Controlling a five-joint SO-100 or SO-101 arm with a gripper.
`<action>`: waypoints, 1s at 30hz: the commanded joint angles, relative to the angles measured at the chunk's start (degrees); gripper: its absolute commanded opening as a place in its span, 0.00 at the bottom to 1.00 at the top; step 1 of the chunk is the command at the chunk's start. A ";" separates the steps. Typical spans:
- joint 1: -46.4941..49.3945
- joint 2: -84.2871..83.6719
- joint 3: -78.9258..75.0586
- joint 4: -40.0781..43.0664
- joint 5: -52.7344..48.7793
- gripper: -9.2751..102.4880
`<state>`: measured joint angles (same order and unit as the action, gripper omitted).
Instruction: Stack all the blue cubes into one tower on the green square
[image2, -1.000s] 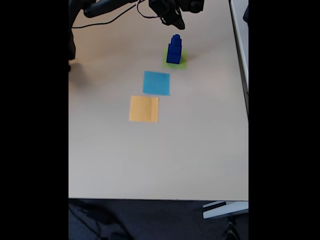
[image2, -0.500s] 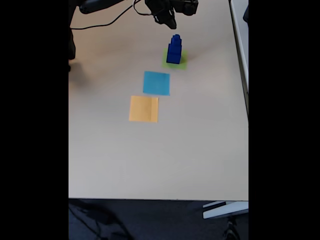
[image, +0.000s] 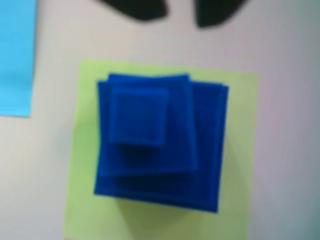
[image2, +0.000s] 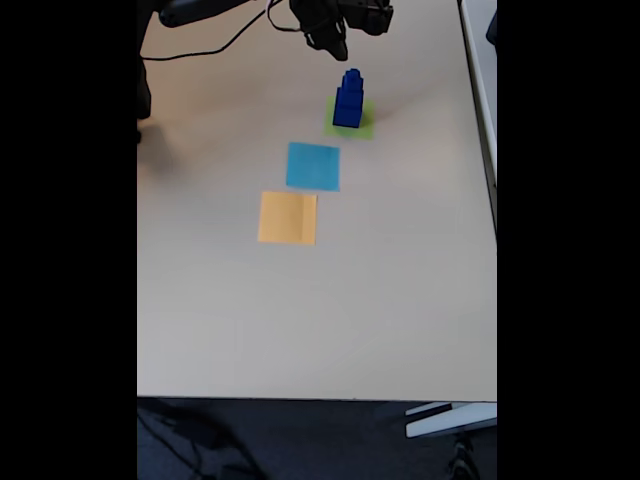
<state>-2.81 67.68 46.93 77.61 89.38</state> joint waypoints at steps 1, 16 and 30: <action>0.09 6.42 0.44 0.18 0.00 0.08; -0.26 5.80 2.29 0.53 -0.44 0.08; -0.53 5.19 4.22 -0.26 -1.49 0.08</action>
<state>-2.81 68.64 51.86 77.78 88.51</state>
